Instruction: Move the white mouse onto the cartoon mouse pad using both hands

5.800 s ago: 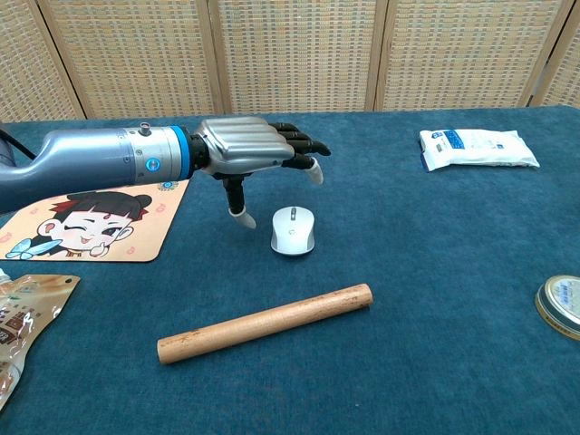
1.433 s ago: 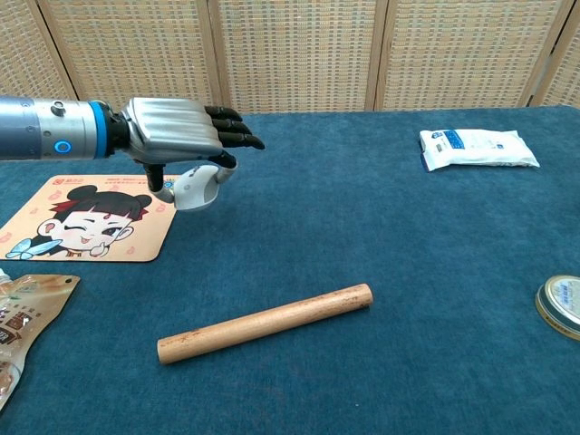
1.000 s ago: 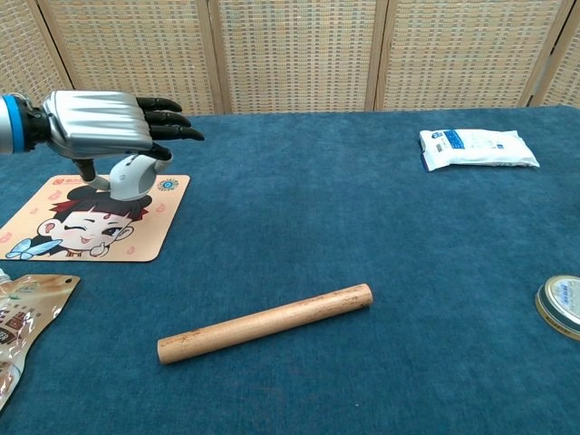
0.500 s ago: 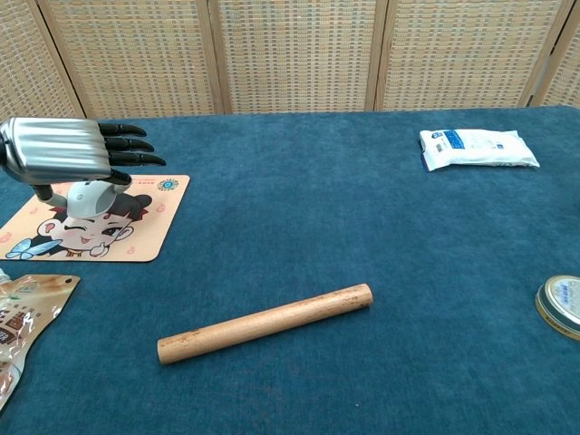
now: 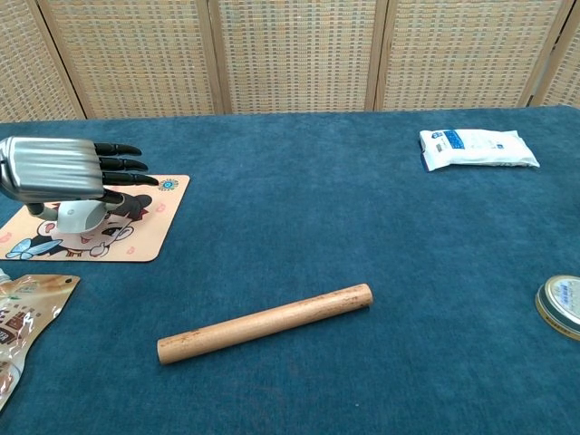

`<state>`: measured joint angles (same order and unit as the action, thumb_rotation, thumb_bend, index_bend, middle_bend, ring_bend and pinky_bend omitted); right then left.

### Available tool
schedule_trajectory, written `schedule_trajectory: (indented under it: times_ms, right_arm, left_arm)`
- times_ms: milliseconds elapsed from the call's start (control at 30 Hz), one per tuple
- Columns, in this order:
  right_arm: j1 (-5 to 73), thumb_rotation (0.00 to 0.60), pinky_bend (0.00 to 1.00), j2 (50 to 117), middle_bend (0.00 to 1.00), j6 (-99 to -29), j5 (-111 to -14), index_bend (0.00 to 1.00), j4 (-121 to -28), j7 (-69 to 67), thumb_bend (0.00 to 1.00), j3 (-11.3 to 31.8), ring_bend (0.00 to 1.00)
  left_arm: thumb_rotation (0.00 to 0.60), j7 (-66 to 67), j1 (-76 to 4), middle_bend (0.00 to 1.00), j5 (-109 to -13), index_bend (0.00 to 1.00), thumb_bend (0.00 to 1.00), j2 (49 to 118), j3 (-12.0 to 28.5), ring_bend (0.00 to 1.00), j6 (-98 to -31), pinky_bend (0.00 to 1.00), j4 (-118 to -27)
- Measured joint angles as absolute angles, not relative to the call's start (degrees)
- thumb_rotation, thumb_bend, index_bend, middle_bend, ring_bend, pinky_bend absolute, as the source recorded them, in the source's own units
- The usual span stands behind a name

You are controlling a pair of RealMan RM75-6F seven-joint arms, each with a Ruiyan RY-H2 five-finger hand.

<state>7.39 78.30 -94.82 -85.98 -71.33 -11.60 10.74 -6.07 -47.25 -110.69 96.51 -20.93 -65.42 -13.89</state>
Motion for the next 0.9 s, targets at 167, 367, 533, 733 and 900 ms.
schedule_trajectory:
  times_ms: [167, 367, 533, 733, 900]
  right_arm:
    - [7.4, 0.6, 0.0, 78.4, 0.0, -94.8, -86.0, 0.08, -71.3, -11.4, 0.0, 10.7, 0.0]
    - [7.3, 0.6, 0.0, 78.4, 0.0, -95.0, -86.0, 0.08, -71.4, -11.2, 0.0, 10.8, 0.0]
    - [7.4, 0.6, 0.0, 78.5, 0.0, -95.0, -86.0, 0.08, -71.3, -11.1, 0.0, 10.7, 0.0]
    - [7.3, 0.6, 0.0, 78.5, 0.0, -94.9, -85.8, 0.08, -71.2, -11.1, 0.0, 10.9, 0.0]
    - [7.3, 0.6, 0.0, 78.5, 0.0, -95.0, -85.9, 0.08, -71.1, -11.0, 0.0, 10.9, 0.0]
  left_arm:
    - [0.6, -6.7, -46.9, 0.0, -110.8, 0.77, 0.21, 96.7, -21.3, 0.0, -64.6, 0.0, -12.9]
    - [0.6, -7.2, -46.8, 0.0, -110.7, 0.77, 0.21, 97.3, -21.3, 0.0, -64.1, 0.0, -11.7]
    - [0.6, -6.9, -47.0, 0.0, -111.0, 0.77, 0.21, 98.1, -21.6, 0.0, -64.3, 0.0, -10.6]
    - [0.6, -6.6, -47.2, 0.0, -111.4, 0.77, 0.21, 99.0, -22.1, 0.0, -63.9, 0.0, -9.1]
    - [0.6, -6.5, -47.2, 0.0, -111.3, 0.77, 0.21, 99.3, -22.1, 0.0, -62.9, 0.0, -8.3]
